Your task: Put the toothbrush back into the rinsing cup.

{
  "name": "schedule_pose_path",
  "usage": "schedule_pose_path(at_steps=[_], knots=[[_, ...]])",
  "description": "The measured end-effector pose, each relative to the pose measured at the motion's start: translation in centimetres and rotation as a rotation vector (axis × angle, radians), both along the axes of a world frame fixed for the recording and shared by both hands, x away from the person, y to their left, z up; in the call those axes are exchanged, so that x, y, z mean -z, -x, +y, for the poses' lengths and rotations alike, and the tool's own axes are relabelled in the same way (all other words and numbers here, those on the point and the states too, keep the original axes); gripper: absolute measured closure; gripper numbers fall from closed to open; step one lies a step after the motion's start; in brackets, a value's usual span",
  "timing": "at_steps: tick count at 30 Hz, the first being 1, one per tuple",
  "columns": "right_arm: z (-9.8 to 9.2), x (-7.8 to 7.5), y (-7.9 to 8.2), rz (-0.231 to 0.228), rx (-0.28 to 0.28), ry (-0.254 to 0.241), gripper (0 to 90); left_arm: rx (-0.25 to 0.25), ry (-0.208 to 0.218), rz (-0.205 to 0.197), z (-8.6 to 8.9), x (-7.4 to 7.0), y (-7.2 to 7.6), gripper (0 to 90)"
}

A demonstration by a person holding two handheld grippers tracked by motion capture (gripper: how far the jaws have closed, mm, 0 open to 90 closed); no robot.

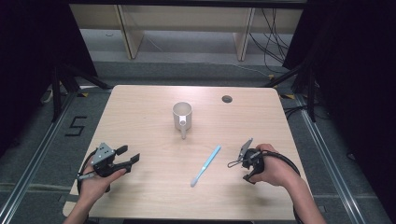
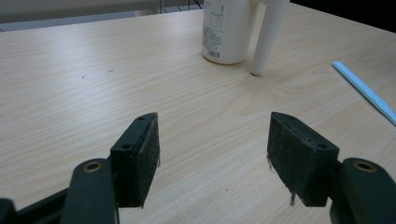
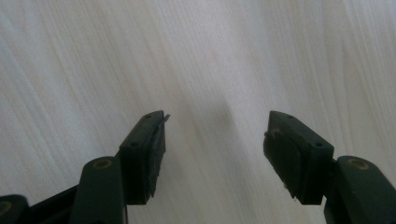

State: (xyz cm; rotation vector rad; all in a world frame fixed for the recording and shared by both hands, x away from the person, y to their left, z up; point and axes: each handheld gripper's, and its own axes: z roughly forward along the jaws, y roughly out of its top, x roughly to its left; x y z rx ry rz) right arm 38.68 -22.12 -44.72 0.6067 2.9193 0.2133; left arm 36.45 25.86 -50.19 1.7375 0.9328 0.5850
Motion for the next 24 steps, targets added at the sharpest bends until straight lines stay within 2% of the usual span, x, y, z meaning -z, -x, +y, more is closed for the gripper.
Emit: schedule_pose_path(at_steps=[1, 2, 3, 4, 14, 15, 16, 17, 18, 19, 20, 23, 24], knots=[[0.3, -0.1, -0.3, -0.007, -0.024, 0.008, 38.6, -0.001, 0.004, -0.003, 0.0, 0.0, 0.0, 33.9], [0.5, -0.2, -0.4, -0.002, -0.014, 0.016, 38.6, -0.011, 0.03, 0.014, -0.1, 0.1, 0.1, 33.9], [0.6, -0.2, -0.5, -0.011, -0.018, 0.009, 38.7, -0.011, 0.03, 0.014, -0.1, 0.1, 0.1, 33.9], [0.8, -0.3, -0.6, -0.012, -0.018, 0.013, 38.7, -0.001, 0.001, -0.002, 0.0, -0.1, 0.0, 33.9], [2.2, -0.3, -1.3, -0.018, -0.053, 0.01, 38.7, 0.0, 0.005, -0.002, 0.0, -0.1, 0.0, 33.9], [2.5, -0.2, -1.7, -0.025, -0.067, 0.039, 38.6, -0.003, 0.01, 0.001, 0.0, -0.1, 0.0, 33.9], [2.5, -0.2, -1.7, -0.025, -0.067, 0.039, 38.6, -0.003, 0.01, 0.001, 0.0, -0.1, 0.0, 33.8], [2.9, -0.2, -1.5, -0.022, -0.037, 0.037, 38.6, -0.003, 0.009, -0.001, 0.0, -0.1, 0.0, 33.8], [3.1, -0.2, -1.7, -0.027, -0.065, 0.043, 38.6, -0.003, 0.008, -0.002, 0.1, -0.1, 0.0, 33.8], [3.3, -0.1, -1.8, -0.02, -0.061, 0.036, 38.6, -0.003, 0.01, -0.002, 0.1, -0.1, 0.0, 33.8], [3.5, -0.1, -1.9, -0.026, -0.08, 0.039, 38.6, -0.003, 0.011, -0.003, 0.1, -0.1, 0.0, 33.8], [4.3, -0.1, -2.0, -0.028, -0.073, 0.033, 38.6, -0.004, 0.013, -0.004, 0.1, -0.1, 0.0, 33.7], [4.6, 0.0, -2.1, -0.029, -0.086, 0.037, 38.6, -0.004, 0.012, -0.004, 0.1, -0.1, 0.0, 33.7]])
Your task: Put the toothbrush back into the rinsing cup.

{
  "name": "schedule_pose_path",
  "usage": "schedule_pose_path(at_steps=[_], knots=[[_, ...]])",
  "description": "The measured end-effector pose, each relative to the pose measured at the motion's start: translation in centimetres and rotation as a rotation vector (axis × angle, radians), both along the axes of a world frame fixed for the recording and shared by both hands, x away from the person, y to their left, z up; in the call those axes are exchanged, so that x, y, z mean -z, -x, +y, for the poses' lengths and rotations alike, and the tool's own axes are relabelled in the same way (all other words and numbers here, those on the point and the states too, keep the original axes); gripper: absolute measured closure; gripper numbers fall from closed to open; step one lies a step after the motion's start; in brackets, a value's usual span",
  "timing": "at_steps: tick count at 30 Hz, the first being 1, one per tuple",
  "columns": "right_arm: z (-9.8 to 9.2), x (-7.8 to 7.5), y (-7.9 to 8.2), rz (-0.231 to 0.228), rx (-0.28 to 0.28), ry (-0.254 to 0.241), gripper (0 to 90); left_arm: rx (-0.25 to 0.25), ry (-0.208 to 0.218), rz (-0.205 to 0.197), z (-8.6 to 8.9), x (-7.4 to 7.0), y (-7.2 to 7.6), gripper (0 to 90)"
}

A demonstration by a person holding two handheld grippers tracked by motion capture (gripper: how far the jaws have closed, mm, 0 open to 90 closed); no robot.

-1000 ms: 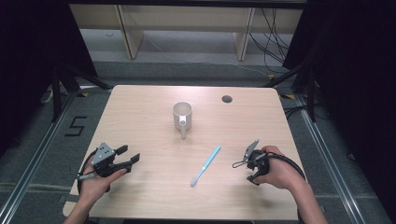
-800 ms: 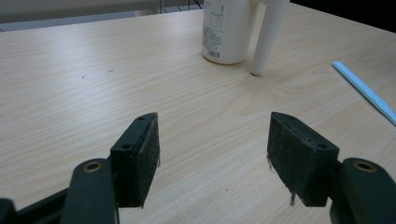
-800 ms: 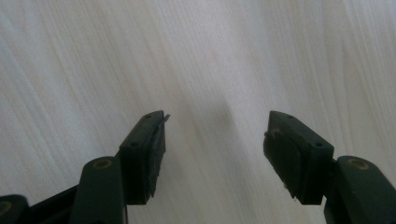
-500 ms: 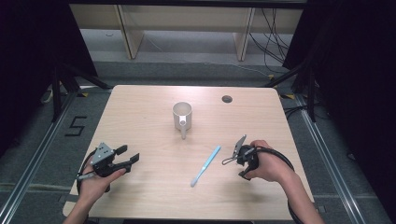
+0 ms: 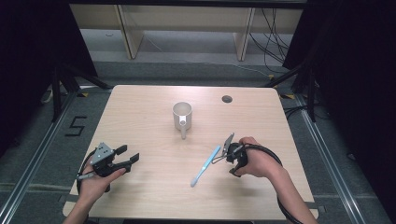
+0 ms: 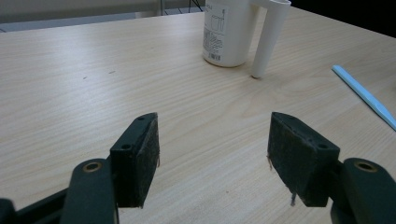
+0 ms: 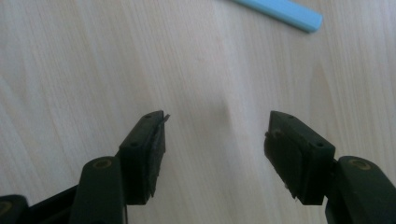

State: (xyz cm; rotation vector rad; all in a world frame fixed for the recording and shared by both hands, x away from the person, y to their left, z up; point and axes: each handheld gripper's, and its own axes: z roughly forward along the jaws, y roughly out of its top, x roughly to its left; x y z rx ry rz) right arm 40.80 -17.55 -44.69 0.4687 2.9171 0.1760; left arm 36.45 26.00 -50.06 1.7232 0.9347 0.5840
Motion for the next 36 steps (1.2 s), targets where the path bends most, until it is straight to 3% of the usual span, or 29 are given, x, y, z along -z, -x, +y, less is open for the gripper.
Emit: schedule_pose_path(at_steps=[2, 7, 8, 9, 10, 11, 20, 21, 23, 25, 27, 28, 29, 30, 31, 36], knots=[[0.7, 0.3, -0.3, 0.007, -0.017, -0.005, 38.4, -0.004, 0.017, 0.003, 0.0, 0.0, 0.0, 33.6], [1.4, 0.5, -0.9, -0.001, -0.057, -0.001, 38.2, -0.004, 0.004, -0.005, 0.2, 0.0, 0.0, 33.6], [1.7, 0.5, -0.8, -0.001, -0.04, -0.001, 38.1, -0.004, 0.003, -0.004, 0.3, 0.0, 0.0, 33.6], [2.1, 0.5, -1.2, -0.006, -0.087, -0.004, 38.1, -0.003, 0.004, -0.004, 0.3, 0.0, 0.0, 33.6], [2.1, 0.5, -1.2, -0.006, -0.087, -0.004, 38.1, -0.003, 0.004, -0.004, 0.3, 0.0, 0.0, 33.6], [2.3, 0.5, -1.0, 0.001, -0.052, -0.004, 38.1, -0.003, 0.005, -0.003, 0.2, 0.0, 0.0, 33.6], [4.0, 0.8, -1.8, 0.008, -0.111, -0.011, 37.9, -0.001, 0.014, -0.005, 0.3, -0.1, 0.0, 33.5], [4.2, 1.0, -2.2, 0.003, -0.15, -0.02, 37.8, -0.001, 0.014, -0.006, 0.3, -0.1, 0.0, 33.5], [4.4, 1.0, -2.1, 0.016, -0.127, -0.015, 37.8, -0.002, 0.016, -0.004, 0.3, -0.1, 0.0, 33.6], [4.9, 1.2, -2.5, 0.013, -0.175, -0.01, 37.8, -0.003, 0.018, -0.004, 0.3, 0.0, 0.0, 33.5], [5.0, 1.2, -2.3, 0.018, -0.143, -0.013, 37.8, -0.008, 0.038, 0.006, 0.2, 0.1, 0.0, 33.6], [5.1, 1.4, -2.5, 0.011, -0.16, -0.011, 37.7, 0.001, 0.015, -0.002, 0.3, 0.0, -0.1, 33.5], [5.3, 1.4, -2.5, 0.018, -0.162, -0.019, 37.7, -0.014, 0.037, 0.021, 0.2, 0.1, 0.1, 33.5], [5.4, 1.5, -2.7, 0.016, -0.177, -0.016, 37.7, -0.003, 0.018, 0.0, 0.3, 0.1, 0.0, 33.4], [5.6, 1.5, -2.6, 0.027, -0.152, -0.016, 37.7, -0.002, 0.015, -0.002, 0.3, 0.1, -0.1, 33.4], [6.2, 1.9, -3.0, 0.031, -0.189, -0.018, 37.6, 0.005, 0.025, -0.009, 0.3, 0.1, -0.1, 33.4]])
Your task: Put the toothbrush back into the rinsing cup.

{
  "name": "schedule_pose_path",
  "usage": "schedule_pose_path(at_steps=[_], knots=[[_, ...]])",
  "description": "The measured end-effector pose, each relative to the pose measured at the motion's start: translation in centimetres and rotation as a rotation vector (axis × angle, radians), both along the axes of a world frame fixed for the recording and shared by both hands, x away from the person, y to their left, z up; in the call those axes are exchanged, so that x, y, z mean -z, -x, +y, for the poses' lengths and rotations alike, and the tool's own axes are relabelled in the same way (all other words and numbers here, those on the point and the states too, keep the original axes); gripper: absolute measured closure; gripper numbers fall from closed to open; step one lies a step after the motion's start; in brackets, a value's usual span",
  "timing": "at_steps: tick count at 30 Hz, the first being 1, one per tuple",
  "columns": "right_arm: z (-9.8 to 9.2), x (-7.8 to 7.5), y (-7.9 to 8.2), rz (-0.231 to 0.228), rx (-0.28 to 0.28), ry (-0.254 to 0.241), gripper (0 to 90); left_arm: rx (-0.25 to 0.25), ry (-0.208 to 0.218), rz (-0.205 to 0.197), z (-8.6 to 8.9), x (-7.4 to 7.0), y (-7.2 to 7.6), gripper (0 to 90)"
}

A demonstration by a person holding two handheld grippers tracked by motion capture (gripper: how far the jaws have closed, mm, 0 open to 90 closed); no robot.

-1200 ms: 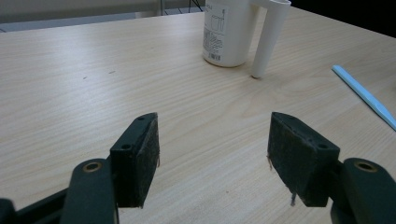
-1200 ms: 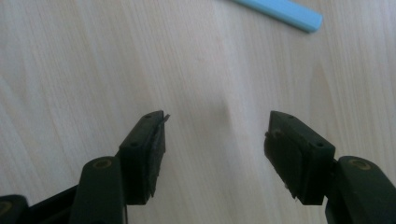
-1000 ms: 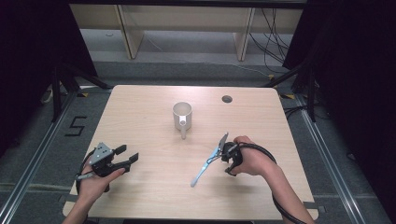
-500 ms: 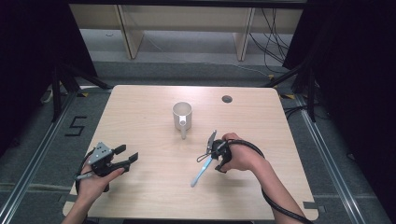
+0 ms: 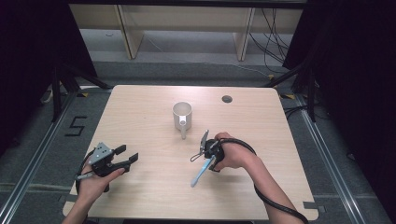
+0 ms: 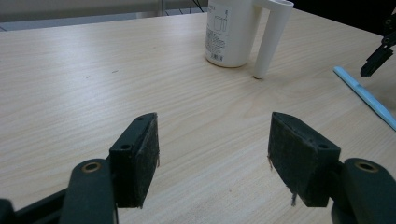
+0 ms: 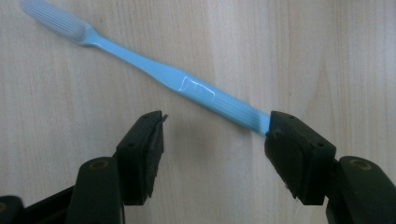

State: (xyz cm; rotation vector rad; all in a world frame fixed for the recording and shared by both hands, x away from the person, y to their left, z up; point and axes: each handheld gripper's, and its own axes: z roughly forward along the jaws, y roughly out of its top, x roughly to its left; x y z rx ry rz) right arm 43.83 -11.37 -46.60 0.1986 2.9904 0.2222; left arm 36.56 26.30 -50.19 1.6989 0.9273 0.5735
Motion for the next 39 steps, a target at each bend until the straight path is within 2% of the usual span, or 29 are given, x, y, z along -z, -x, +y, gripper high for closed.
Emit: schedule_pose_path(at_steps=[1, 6, 8, 10, 11, 13, 14, 17, 20, 21, 24, 27, 29, 32, 33, 35, 36, 37, 38, 39], knots=[[0.3, 0.0, 0.0, 0.001, -0.004, 0.005, 37.6, -0.008, -0.012, 0.006, 0.1, -0.1, 0.0, 33.3], [0.6, 0.2, -0.3, 0.005, -0.033, -0.008, 37.5, -0.007, -0.014, 0.008, 0.1, 0.0, 0.0, 33.3], [0.8, 0.1, 0.0, 0.02, -0.001, 0.012, 37.5, -0.017, 0.011, 0.027, -0.1, 0.1, 0.1, 33.3], [0.8, 0.2, -0.4, 0.015, -0.039, -0.002, 37.4, -0.011, 0.006, 0.022, -0.1, 0.1, 0.1, 33.3], [1.0, 0.1, -0.2, 0.019, -0.012, 0.003, 37.4, -0.012, 0.008, 0.024, -0.1, 0.1, 0.1, 33.3], [1.1, 0.2, -0.4, 0.022, -0.033, -0.007, 37.4, -0.013, 0.009, 0.025, -0.1, 0.1, 0.1, 33.3], [1.2, 0.1, -0.3, 0.031, -0.019, -0.005, 37.4, -0.012, 0.007, 0.024, -0.1, 0.1, 0.1, 33.3], [1.4, 0.4, -0.5, 0.03, -0.034, -0.002, 37.3, -0.013, 0.008, 0.022, -0.1, 0.1, 0.1, 33.3], [1.4, 0.6, -0.6, 0.03, -0.046, -0.006, 37.3, -0.02, 0.019, 0.032, -0.1, 0.2, 0.2, 33.3], [1.4, 0.7, -0.6, 0.043, -0.044, -0.005, 37.0, -0.028, 0.017, 0.04, -0.1, 0.2, 0.2, 33.3], [1.4, 0.9, -0.9, 0.041, -0.077, -0.016, 36.5, -0.02, 0.018, 0.031, 0.0, 0.2, 0.1, 33.3], [1.5, 0.9, -0.9, 0.045, -0.083, -0.013, 36.1, -0.019, 0.018, 0.031, -0.1, 0.2, 0.1, 33.3], [1.5, 1.0, -0.9, 0.051, -0.075, -0.014, 36.1, -0.013, 0.013, 0.019, -0.1, 0.2, 0.0, 33.3], [1.5, 1.0, -0.7, 0.058, -0.047, 0.005, 36.5, -0.019, 0.02, 0.029, -0.1, 0.2, 0.1, 33.3], [1.4, 1.2, -0.9, 0.063, -0.077, -0.012, 36.8, -0.018, 0.018, 0.028, -0.1, 0.2, 0.1, 33.3], [1.4, 1.2, -0.6, 0.068, -0.043, 0.017, 37.4, -0.019, 0.018, 0.029, -0.1, 0.2, 0.1, 33.3], [1.4, 1.2, -0.6, 0.068, -0.043, 0.017, 37.4, -0.019, 0.018, 0.029, -0.1, 0.2, 0.1, 33.3], [1.3, 1.2, -0.8, 0.071, -0.056, 0.005, 38.5, -0.007, -0.009, 0.01, 0.1, 0.1, 0.0, 33.3], [1.2, 1.3, -1.0, 0.062, -0.082, -0.001, 39.3, -0.006, -0.011, 0.009, 0.1, 0.1, -0.1, 33.3], [1.2, 1.3, -0.9, 0.066, -0.078, 0.004, 41.2, -0.007, -0.01, 0.011, 0.0, 0.1, 0.0, 33.3]])
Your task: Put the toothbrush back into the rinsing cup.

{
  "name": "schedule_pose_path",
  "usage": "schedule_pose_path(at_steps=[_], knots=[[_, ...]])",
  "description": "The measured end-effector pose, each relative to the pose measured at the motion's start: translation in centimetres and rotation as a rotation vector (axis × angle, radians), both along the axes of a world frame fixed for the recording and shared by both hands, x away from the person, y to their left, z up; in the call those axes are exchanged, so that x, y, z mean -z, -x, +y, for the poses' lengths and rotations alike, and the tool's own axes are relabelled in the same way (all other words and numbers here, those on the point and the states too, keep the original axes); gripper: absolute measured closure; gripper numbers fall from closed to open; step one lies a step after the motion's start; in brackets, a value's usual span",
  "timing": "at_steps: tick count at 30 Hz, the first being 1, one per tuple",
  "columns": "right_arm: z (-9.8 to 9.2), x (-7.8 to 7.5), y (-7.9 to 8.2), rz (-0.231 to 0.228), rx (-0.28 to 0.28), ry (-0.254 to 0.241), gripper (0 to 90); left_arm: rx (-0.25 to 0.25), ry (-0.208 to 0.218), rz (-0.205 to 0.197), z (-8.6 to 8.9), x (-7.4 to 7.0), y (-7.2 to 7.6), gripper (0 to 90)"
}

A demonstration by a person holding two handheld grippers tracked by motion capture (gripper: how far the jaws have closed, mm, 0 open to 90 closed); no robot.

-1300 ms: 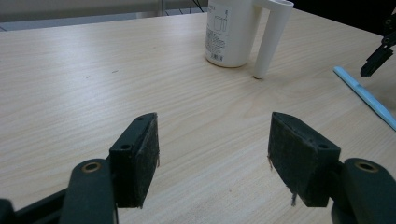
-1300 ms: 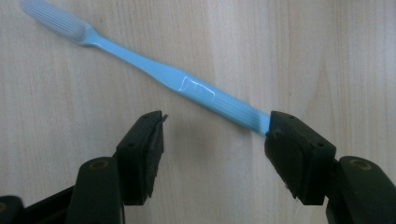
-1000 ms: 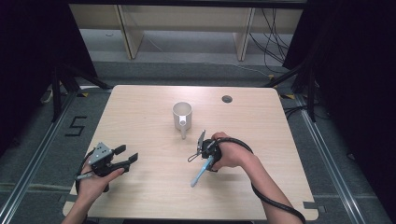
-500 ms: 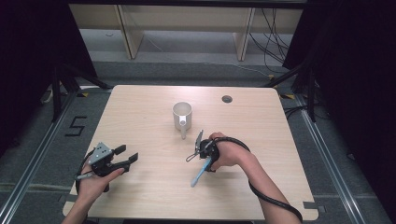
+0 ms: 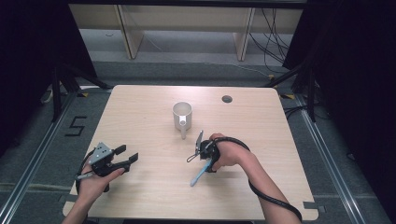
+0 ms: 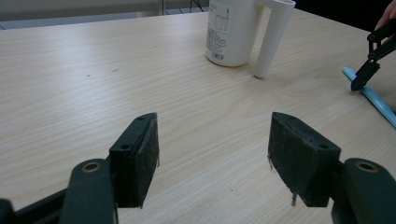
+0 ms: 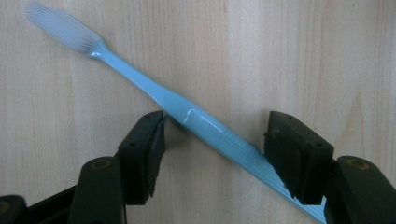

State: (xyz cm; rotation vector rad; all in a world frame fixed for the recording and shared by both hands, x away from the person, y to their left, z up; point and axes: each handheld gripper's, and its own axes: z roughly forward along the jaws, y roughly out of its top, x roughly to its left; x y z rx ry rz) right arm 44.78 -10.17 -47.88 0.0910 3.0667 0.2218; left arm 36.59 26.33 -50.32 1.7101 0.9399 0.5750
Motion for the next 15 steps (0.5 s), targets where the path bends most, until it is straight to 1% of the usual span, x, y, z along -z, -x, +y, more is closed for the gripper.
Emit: schedule_pose_path(at_steps=[1, 2, 3, 4, 5, 6, 7, 8, 9, 10, 11, 12, 13, 14, 15], knots=[[0.03, -0.19, 0.26, 0.013, 0.036, 0.016, 43.4, 0.0, 0.0, 0.0, -0.02, 0.0, 0.01, 33.3], [-0.07, -0.04, 0.07, 0.012, 0.014, 0.002, 46.1, 0.002, -0.002, 0.0, -0.02, -0.01, 0.01, 33.3], [-0.17, -0.1, -0.02, 0.012, 0.008, 0.009, 48.6, 0.001, -0.002, 0.001, -0.03, -0.02, 0.03, 33.3], [-0.28, -0.15, -0.17, 0.019, -0.003, 0.017, 54.0, 0.001, -0.001, 0.001, -0.03, -0.03, 0.03, 33.3], [-0.28, -0.15, -0.17, 0.019, -0.003, 0.017, 54.0, 0.001, -0.001, 0.0, -0.03, -0.04, 0.02, 33.3], [-0.54, -0.17, -0.07, 0.038, 0.036, 0.018, 58.9, 0.001, -0.001, -0.001, -0.02, -0.03, 0.0, 33.3], [-0.54, -0.17, -0.07, 0.038, 0.036, 0.018, 58.9, 0.001, -0.001, 0.0, -0.01, -0.02, 0.0, 33.3], [-0.52, -0.39, 0.15, 0.037, 0.071, 0.039, 61.3, 0.0, 0.0, 0.001, -0.01, 0.0, 0.0, 33.3], [-0.54, -0.46, 0.32, 0.038, 0.093, 0.047, 63.9, 0.0, 0.0, 0.0, -0.01, 0.02, 0.0, 33.3], [-0.73, -0.35, 0.17, 0.045, 0.084, 0.04, 66.4, 0.0, 0.0, 0.001, -0.01, 0.03, 0.0, 33.3], [-0.74, -0.5, 0.28, 0.053, 0.107, 0.055, 68.9, 0.0, 0.0, 0.001, -0.01, 0.03, 0.0, 33.3], [-0.92, -0.45, 0.17, 0.05, 0.104, 0.055, 72.9, 0.001, -0.002, 0.0, -0.02, 0.01, 0.0, 33.3], [-0.92, -0.45, 0.17, 0.05, 0.104, 0.055, 72.9, 0.001, -0.003, 0.0, -0.03, 0.0, 0.01, 33.3], [-0.95, -0.53, 0.33, 0.063, 0.127, 0.066, 75.8, 0.002, -0.003, 0.0, -0.04, -0.01, 0.01, 33.3], [-0.95, -0.53, 0.33, 0.063, 0.127, 0.066, 75.8, 0.002, -0.002, 0.0, -0.05, 0.0, 0.01, 33.3]])
